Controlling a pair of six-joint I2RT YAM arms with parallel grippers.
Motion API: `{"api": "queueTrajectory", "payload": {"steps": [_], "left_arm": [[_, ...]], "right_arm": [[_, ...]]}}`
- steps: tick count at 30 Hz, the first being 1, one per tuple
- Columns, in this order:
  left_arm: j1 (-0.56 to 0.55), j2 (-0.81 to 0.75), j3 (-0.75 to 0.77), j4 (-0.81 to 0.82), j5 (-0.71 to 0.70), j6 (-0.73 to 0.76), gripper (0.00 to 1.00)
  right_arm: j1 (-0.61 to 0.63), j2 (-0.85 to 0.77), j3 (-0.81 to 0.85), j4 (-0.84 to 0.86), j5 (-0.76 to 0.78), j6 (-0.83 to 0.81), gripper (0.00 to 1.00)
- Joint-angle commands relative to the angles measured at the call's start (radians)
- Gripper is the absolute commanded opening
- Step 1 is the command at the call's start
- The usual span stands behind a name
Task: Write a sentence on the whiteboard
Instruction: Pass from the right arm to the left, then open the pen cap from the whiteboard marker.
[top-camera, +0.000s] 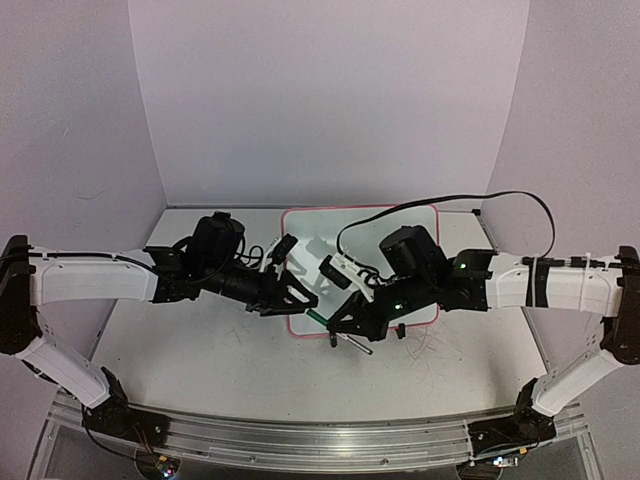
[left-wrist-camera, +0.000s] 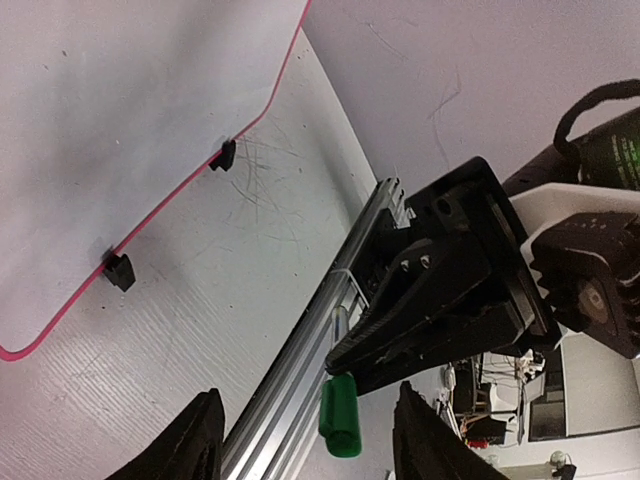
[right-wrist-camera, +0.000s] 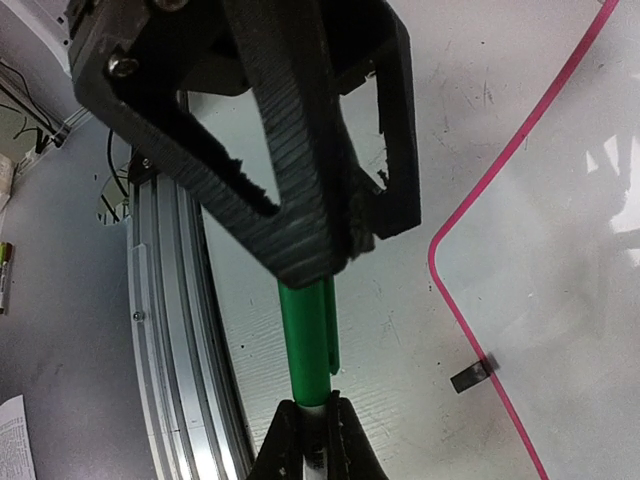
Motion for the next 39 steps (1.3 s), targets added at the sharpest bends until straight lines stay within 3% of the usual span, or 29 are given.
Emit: {"api": "queueTrajectory", "payload": {"steps": [1,5,8,12,16,19,26,29,32,35,39], "left_arm": [[-0.012,0.0,0.037,0.048,0.073,0.023,0.65],[-0.029,0.014,0.041,0.049,0.088,0.027,0.61],[-0.038,0.029,0.053,0.048,0.088,0.027,0.45],[-0.041,0.048,0.066,0.048,0.089,0.029,0.35],[-0.043,0.037,0.071,0.048,0.053,0.034,0.12],[-0.043,0.011,0.076,0.048,0.007,0.044,0.01],[-0.042,-0.154,0.043,0.099,-0.179,0.083,0.0],[-0.042,-0.232,0.02,0.168,-0.243,0.087,0.0],[-0.042,-0.281,0.008,0.229,-0.291,0.084,0.0],[-0.043,-0.301,0.005,0.313,-0.285,0.07,0.0],[-0.043,-0.297,0.006,0.405,-0.27,0.047,0.0]], "right_arm": [[0.008,0.013,0.053,0.035,0.028,-0.019,0.0],[0.009,0.017,0.055,0.039,0.038,-0.015,0.0],[0.014,0.02,0.057,0.044,0.046,-0.011,0.0],[0.02,0.022,0.057,0.05,0.058,-0.006,0.0],[0.025,0.018,0.054,0.051,0.071,-0.001,0.0],[0.026,-0.004,0.035,0.068,0.107,0.02,0.0],[0.026,-0.115,-0.046,0.219,0.358,0.259,0.96],[0.022,-0.202,-0.12,0.375,0.407,0.423,0.98],[0.005,-0.262,-0.17,0.522,0.354,0.566,0.98],[-0.062,-0.241,-0.147,0.595,0.151,0.701,0.97],[-0.114,-0.206,-0.169,0.844,-0.052,0.848,0.9]]}}
